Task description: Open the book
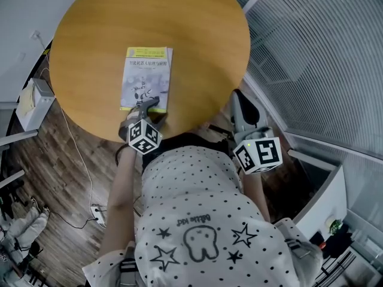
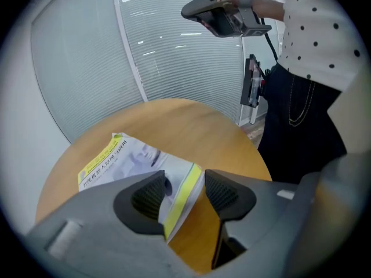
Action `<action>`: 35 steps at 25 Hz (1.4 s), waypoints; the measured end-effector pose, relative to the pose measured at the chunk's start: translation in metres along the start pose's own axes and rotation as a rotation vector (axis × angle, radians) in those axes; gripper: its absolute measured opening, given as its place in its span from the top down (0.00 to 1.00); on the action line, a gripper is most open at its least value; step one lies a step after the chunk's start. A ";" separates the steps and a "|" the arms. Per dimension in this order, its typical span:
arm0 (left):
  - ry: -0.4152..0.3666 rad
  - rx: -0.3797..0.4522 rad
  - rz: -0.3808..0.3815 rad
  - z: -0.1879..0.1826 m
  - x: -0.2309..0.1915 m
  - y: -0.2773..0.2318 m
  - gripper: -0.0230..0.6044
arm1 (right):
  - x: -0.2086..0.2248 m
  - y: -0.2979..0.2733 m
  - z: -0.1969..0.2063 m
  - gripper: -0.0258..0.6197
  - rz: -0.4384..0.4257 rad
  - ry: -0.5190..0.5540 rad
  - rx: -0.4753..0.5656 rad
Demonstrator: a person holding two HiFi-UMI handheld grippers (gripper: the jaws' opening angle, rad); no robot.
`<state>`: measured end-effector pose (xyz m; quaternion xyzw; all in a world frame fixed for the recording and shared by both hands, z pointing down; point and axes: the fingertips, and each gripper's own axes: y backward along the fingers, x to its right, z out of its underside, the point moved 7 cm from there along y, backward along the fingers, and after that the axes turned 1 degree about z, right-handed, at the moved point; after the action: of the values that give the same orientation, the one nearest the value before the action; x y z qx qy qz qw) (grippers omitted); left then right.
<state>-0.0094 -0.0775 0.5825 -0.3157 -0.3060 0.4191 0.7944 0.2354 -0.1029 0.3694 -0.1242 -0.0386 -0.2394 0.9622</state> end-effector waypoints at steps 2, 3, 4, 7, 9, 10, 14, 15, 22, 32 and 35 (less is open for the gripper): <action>0.008 0.005 0.007 -0.002 0.001 0.002 0.62 | 0.001 0.001 0.000 0.96 0.001 -0.001 0.000; 0.012 0.009 0.009 -0.003 0.002 0.003 0.64 | 0.001 0.002 0.000 0.96 0.001 -0.001 0.000; 0.019 0.014 0.010 -0.003 0.003 0.005 0.66 | 0.001 0.002 0.000 0.95 0.002 -0.002 0.000; 0.056 0.037 0.008 -0.005 0.003 0.009 0.73 | 0.003 0.002 0.002 0.96 0.006 -0.004 -0.004; 0.078 0.047 0.007 -0.005 0.002 0.010 0.77 | 0.004 0.000 0.003 0.96 0.006 -0.005 -0.004; 0.084 0.050 0.005 -0.006 0.002 0.011 0.79 | 0.004 0.000 0.003 0.95 0.005 -0.006 -0.003; 0.110 0.068 -0.024 -0.008 0.000 0.019 0.86 | 0.001 0.001 0.001 0.96 -0.003 -0.005 0.001; 0.125 0.075 -0.033 -0.008 -0.001 0.021 0.87 | 0.000 0.001 0.001 0.96 -0.003 -0.005 0.001; 0.166 0.081 -0.084 -0.009 -0.003 0.027 0.90 | 0.001 0.004 0.001 0.96 0.008 -0.001 0.002; 0.191 0.126 -0.134 -0.014 -0.011 0.048 0.91 | -0.017 0.016 -0.002 0.96 0.063 0.003 -0.005; 0.184 0.141 -0.133 -0.015 -0.014 0.052 0.91 | -0.024 0.021 -0.003 0.96 0.092 0.000 -0.005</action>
<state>-0.0290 -0.0696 0.5310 -0.2753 -0.2219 0.3552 0.8654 0.2246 -0.0747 0.3585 -0.1284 -0.0321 -0.1949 0.9719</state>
